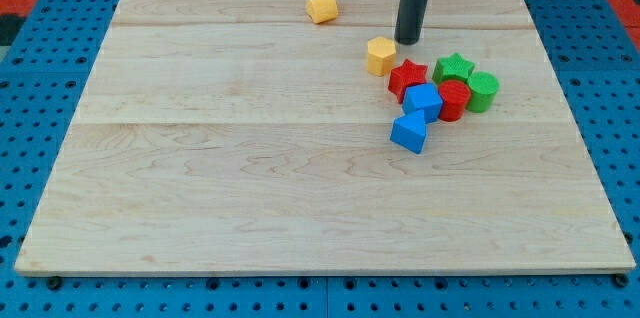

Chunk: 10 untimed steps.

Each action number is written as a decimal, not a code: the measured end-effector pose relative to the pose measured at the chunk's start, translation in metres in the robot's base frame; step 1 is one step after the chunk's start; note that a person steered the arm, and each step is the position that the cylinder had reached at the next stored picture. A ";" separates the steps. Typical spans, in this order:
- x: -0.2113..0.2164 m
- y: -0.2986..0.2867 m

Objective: Point your arm left to yellow heart

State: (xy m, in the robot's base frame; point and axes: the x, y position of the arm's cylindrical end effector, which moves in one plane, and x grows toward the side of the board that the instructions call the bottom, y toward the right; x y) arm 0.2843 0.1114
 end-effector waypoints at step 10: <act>-0.061 -0.198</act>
State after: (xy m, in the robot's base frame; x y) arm 0.2230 -0.0868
